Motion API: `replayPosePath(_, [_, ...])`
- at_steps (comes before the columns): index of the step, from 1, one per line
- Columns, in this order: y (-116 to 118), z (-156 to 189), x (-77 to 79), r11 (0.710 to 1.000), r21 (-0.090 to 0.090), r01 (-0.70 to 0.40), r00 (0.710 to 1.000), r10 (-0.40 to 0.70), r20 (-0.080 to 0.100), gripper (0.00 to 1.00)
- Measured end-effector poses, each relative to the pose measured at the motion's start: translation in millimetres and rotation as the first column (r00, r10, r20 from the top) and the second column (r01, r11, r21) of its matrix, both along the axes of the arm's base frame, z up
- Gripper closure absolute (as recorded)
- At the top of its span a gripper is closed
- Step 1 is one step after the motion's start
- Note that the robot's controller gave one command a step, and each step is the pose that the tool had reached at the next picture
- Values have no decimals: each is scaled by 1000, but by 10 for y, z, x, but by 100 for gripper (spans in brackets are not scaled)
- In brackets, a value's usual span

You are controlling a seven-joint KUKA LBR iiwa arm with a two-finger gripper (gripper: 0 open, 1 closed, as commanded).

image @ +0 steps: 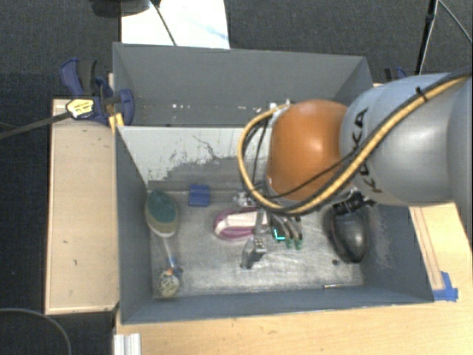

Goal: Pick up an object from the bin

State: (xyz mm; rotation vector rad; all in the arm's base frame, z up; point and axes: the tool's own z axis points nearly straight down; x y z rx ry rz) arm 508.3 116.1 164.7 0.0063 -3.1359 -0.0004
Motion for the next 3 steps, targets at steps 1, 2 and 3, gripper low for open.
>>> replayPosePath(1, [-282,-964,434,997,0,-73,997,73,6,0])
replayPosePath(2, [-263,-924,429,997,1,-73,997,73,6,100])
replayPosePath(3, [18,545,382,1000,2,-28,1000,28,14,100])
